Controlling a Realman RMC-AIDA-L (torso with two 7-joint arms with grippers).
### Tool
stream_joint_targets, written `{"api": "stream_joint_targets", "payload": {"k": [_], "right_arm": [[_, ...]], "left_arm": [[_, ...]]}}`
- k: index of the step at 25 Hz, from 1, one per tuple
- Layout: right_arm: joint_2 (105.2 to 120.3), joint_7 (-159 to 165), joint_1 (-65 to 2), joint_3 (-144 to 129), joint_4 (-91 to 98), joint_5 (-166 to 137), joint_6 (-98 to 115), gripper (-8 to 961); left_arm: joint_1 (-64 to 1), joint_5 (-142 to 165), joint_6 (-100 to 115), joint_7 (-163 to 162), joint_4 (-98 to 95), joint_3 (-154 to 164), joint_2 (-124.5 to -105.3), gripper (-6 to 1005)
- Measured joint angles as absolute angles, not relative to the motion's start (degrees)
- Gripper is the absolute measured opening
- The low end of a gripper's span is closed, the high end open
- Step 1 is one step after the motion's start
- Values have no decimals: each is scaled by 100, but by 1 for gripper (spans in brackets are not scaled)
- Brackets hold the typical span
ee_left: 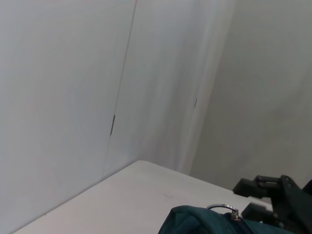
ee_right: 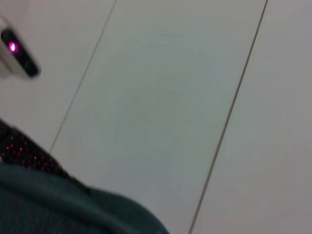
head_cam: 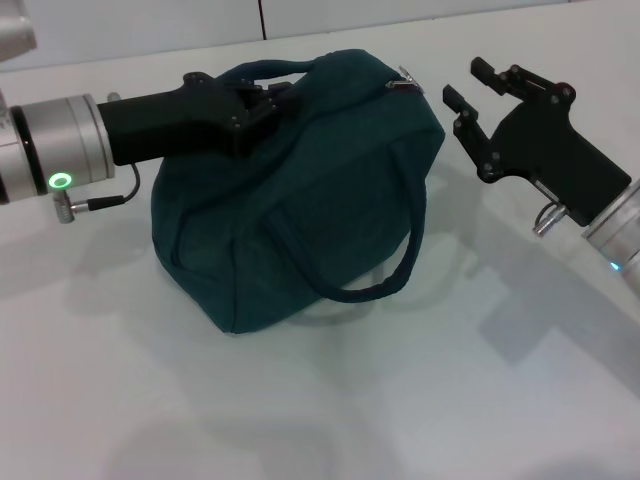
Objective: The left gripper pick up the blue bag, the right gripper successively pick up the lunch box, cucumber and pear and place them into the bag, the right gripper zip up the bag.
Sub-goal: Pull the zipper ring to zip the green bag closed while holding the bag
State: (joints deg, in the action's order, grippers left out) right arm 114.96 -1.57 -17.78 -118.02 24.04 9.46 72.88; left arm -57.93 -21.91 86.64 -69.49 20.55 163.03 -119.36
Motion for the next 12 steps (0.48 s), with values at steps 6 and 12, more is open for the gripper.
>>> {"api": "stream_joint_targets", "payload": {"k": [6,12], "right_arm": [[11515,-690,-1802,-11773,2443,949,6903,298],[11521,-778,-1887,-11815,2529,950,6794,344]], "left_arm": [[-5811,-2181,8642,-6869,2039,16303,-11957,85],[-5788,-2201,8620,-6752,1998,16303,-11960,67]]}}
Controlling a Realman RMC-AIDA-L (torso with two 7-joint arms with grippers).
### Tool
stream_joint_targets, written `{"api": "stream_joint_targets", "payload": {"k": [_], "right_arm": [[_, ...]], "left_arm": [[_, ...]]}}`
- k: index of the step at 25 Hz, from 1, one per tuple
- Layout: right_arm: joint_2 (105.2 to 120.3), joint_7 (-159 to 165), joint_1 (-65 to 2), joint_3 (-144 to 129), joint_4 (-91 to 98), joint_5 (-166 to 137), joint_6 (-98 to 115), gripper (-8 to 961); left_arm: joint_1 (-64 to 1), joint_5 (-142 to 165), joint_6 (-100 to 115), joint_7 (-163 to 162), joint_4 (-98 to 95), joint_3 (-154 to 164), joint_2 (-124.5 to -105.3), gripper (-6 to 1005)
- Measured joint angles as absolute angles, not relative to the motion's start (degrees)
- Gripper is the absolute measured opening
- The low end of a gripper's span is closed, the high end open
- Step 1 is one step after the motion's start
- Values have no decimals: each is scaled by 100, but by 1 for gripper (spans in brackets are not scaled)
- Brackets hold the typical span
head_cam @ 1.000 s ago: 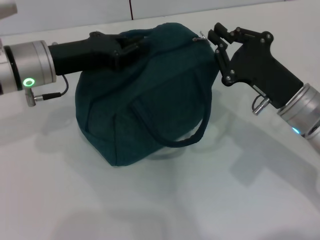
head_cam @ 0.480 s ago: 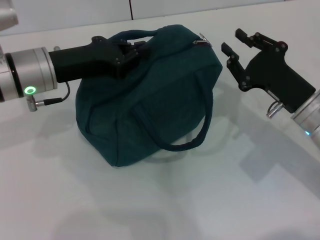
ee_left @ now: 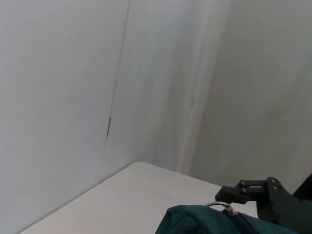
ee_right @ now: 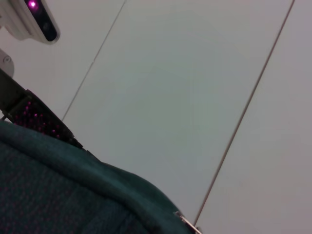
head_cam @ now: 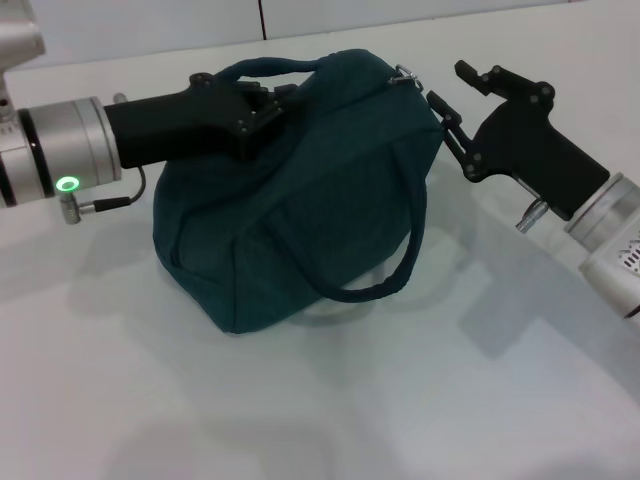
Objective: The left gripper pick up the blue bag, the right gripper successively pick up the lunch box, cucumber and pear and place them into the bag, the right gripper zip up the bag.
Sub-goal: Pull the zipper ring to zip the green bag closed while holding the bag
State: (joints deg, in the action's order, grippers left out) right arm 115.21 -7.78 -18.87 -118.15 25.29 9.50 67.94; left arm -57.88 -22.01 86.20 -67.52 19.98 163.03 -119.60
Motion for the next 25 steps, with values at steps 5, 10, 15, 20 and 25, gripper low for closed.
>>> {"api": "stream_joint_targets", "payload": {"k": [5,10,15,20,25], "right_arm": [[11530,-876,-1947,-11842,2576,810,6616,345],[11538,-1028,-1987,-11873,2788,760,6317,345],[11539,-1033,-2035,-11880,2862,704,6273,344],[11539,-1050,-2082,-11879,2885,704,6269,344],[11551,-1183,-2142,-11882,2916,709,6223,344]], "left_arm": [[-5780,-2203,8506,-6555,1824,16304,-11943,67],[-5780,-2203,8436,-6464,1755,16304,-11949,63],[-5783,-2224,8436,-6462,1752,16304,-11948,62],[-5783,-2270,8429,-6458,1749,16303,-11943,62],[-5783,-2270,8428,-6434,1749,16303,-11947,61]]}}
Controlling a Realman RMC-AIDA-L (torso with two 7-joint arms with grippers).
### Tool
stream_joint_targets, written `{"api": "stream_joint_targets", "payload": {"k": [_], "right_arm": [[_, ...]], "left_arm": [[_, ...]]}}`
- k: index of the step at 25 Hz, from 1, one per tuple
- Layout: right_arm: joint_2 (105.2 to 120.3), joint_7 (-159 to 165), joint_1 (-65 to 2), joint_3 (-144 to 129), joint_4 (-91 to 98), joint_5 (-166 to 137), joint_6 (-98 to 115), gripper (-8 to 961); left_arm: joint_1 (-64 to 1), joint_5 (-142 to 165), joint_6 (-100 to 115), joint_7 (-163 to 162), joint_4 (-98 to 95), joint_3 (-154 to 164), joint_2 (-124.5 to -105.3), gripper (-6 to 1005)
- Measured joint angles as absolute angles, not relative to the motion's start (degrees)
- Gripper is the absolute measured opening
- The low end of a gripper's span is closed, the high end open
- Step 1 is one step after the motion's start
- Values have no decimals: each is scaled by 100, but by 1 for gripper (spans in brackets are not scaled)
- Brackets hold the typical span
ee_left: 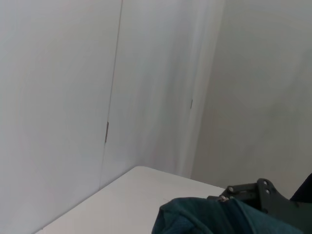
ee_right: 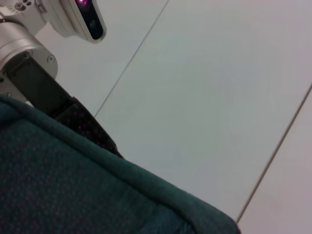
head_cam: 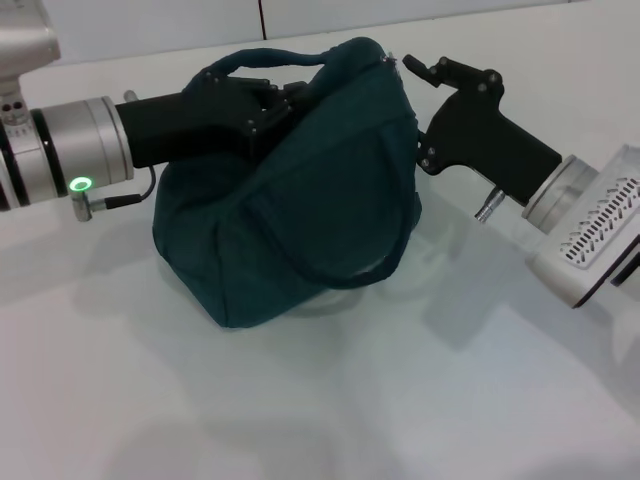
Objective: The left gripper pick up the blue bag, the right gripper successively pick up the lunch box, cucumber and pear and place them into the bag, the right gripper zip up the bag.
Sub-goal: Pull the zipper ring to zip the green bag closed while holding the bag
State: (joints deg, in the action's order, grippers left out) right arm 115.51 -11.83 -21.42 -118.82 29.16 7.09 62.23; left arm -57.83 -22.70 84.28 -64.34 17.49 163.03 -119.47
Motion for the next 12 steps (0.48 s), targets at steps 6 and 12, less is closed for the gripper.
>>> {"api": "stream_joint_targets", "payload": {"k": [6,12], "right_arm": [[11556,-1187,-2167,-11846,3140,723,5941,341],[11567,-1136,-2170,-11850,3186,751,5912,318]], "left_arm": [[-5775,-2270,8427,-6432,1748,16303,-11959,58],[-5737,-2289,8428,-6410,1748,16303,-11962,55]]}}
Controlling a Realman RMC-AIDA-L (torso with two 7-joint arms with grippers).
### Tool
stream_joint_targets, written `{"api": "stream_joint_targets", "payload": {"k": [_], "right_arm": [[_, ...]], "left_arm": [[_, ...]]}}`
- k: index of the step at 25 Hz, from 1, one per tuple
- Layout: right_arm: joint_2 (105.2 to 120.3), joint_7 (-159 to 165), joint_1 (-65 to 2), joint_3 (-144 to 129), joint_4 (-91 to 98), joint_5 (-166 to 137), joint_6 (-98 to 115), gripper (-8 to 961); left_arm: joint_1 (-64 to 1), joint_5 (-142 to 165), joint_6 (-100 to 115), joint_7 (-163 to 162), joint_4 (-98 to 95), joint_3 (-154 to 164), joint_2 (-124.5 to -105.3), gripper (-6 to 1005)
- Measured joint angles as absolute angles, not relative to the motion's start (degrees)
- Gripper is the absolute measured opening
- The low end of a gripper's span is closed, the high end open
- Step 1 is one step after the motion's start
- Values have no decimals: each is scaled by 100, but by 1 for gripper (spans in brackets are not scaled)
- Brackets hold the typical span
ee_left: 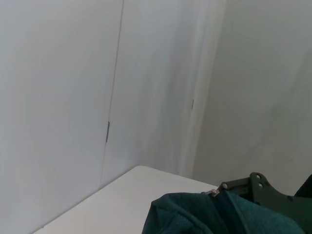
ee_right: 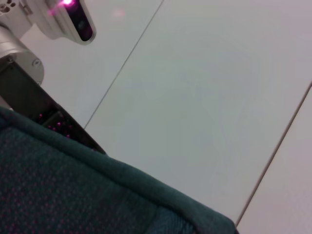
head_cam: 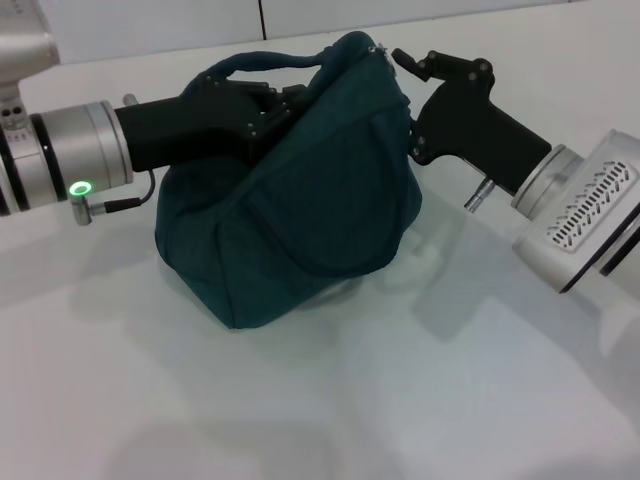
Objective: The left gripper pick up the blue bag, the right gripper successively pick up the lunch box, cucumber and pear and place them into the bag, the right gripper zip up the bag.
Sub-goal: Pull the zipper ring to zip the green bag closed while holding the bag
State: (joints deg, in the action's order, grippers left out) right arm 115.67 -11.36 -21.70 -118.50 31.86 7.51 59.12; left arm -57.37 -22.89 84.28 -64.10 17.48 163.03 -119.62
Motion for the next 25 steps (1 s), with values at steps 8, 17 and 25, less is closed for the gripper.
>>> {"api": "stream_joint_targets", "payload": {"k": [8,17,25], "right_arm": [[11603,-1128,-2171,-11839,3216,771,5906,212],[11595,-1125,-2145,-11821,3260,939,5912,15],[11591,-1134,-2008,-11742,3239,1061,5971,16]], "left_arm": [[-5723,-2294,8428,-6398,1749,16303,-11958,51],[-5670,-2307,8429,-6313,1749,16303,-11953,46],[-5608,-2364,8435,-6309,1749,16303,-11948,42]]}}
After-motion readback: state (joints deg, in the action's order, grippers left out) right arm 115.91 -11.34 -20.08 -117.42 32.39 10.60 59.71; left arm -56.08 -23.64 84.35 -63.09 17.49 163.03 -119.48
